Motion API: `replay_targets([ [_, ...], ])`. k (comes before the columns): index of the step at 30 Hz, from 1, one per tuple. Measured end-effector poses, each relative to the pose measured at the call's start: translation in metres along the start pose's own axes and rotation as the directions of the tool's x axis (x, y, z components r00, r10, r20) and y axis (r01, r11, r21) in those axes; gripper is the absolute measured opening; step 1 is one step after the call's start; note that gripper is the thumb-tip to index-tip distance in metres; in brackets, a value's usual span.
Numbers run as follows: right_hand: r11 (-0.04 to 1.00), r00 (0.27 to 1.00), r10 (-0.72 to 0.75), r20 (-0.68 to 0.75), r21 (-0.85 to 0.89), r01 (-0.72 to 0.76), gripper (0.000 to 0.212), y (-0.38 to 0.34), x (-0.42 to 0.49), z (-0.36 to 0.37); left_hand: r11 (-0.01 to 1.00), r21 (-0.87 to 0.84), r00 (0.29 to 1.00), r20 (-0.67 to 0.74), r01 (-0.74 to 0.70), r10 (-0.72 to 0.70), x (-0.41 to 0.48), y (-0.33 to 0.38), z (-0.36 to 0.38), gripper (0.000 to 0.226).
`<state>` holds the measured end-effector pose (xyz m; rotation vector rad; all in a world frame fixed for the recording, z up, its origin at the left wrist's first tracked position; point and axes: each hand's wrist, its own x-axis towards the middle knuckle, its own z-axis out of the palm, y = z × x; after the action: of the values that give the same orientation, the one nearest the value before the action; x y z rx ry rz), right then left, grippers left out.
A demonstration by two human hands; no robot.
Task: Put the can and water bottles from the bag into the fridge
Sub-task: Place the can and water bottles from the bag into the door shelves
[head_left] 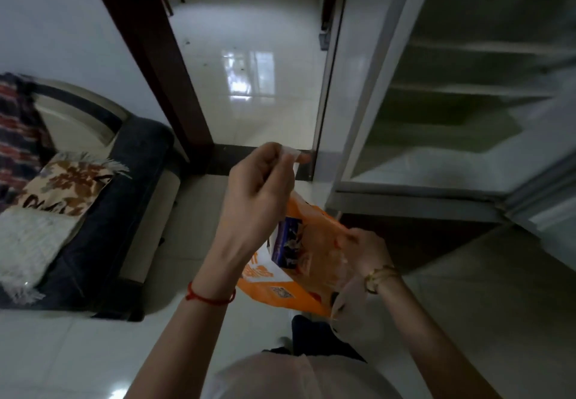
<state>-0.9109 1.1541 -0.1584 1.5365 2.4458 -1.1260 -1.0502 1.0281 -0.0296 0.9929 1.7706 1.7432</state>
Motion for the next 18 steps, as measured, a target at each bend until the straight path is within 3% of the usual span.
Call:
replay_targets([
  [5,0.981,0.982,0.191,-0.003,-0.022,-0.191,0.035,0.031,-0.023,-0.008,0.997,-0.051,0.991,0.122,-0.054,0.06,-0.007,0.013,0.033,0.025],
  [10,0.913,0.953,0.275,-0.125,0.343,-0.219,0.031,0.073,-0.039,-0.015,0.992,-0.109,0.968,0.235,-0.066,0.091,-0.009,0.022,0.067,0.027],
  [13,0.763,0.923,0.373,-0.096,0.597,-0.246,0.03,0.095,-0.036,-0.022,0.988,-0.138,0.948,0.298,-0.075,0.114,-0.009,0.028,0.088,0.028],
  [18,0.613,0.84,0.532,-0.105,0.732,-0.297,0.033,0.138,-0.021,-0.03,0.981,-0.188,0.907,0.405,-0.042,0.116,-0.012,0.033,0.126,0.03],
])
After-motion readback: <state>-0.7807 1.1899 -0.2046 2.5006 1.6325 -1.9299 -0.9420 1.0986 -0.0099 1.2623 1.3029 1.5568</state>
